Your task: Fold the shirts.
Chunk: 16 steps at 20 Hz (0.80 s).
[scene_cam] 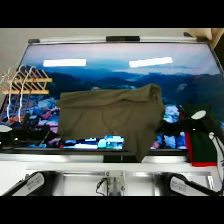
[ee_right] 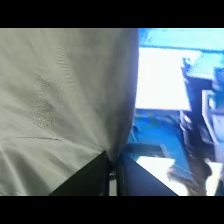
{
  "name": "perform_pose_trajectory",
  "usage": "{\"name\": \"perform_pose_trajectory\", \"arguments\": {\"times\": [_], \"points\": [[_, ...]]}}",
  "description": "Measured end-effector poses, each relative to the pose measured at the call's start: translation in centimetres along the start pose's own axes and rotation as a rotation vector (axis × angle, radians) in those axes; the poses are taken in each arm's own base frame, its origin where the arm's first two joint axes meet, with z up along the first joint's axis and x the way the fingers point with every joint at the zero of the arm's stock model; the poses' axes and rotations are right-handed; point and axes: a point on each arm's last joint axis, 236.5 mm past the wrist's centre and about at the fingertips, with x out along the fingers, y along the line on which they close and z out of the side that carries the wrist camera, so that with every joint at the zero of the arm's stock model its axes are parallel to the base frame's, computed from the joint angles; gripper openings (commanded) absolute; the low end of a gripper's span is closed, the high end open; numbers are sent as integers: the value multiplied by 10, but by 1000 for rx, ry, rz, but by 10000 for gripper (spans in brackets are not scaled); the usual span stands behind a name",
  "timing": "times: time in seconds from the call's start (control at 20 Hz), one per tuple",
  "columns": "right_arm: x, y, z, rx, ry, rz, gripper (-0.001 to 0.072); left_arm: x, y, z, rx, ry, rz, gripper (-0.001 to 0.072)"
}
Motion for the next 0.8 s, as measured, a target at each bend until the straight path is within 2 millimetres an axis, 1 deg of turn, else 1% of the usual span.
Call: {"name": "perform_pose_trajectory", "arguments": {"times": [0.1, 0.15, 0.2, 0.25, 0.3, 0.35, 0.4, 0.45, 0.5, 0.55, 0.6, 0.65, 0.7, 0.75, 0.8], "points": [[4, 11, -1, -74, 9, -32, 64, -11, -9, 13, 33, -38, -1, 26], [2, 16, 3, -120, 1, -53, 64, -20, -16, 24, 63, -74, -2, 26], [-7, 28, 12, -164, -31, -59, 64, -36, -29, 39, 115, -128, -2, 26], [-23, 42, 26, -224, -87, -69, 64, -57, -47, 57, 178, -201, -7, 26], [-46, 58, 41, -280, -153, -78, 64, -84, -69, 73, 250, -280, -11, 26], [-82, 80, 62, -349, -269, -87, 64, -120, -100, 89, 340, -382, -18, 27], [-124, 106, 82, -414, -403, -91, 64, -161, -134, 101, 430, -502, -24, 27], [-180, 138, 96, -488, -564, -94, 64, -212, -174, 106, 532, -646, -27, 27], [-240, 171, 103, -553, -738, -88, 64, -265, -213, 103, 625, -800, -32, 27], [-307, 204, 98, -618, -920, -80, 64, -324, -256, 89, 722, -974, -43, 27], [-371, 234, 81, -676, -1095, -74, 64, -376, -292, 66, 791, -1133, -62, 27], [-428, 256, 56, -724, -1249, -72, 64, -421, -322, 36, 833, -1271, -96, 27], [-468, 271, 29, -760, -1357, -66, 64, -460, -348, -1, 866, -1396, -144, 27], [-506, 285, -4, -798, -1467, -57, 64, -490, -367, -40, 895, -1497, -195, 26], [-534, 294, -37, -826, -1551, -50, 64, -509, -379, -74, 921, -1566, -232, 26]]}}
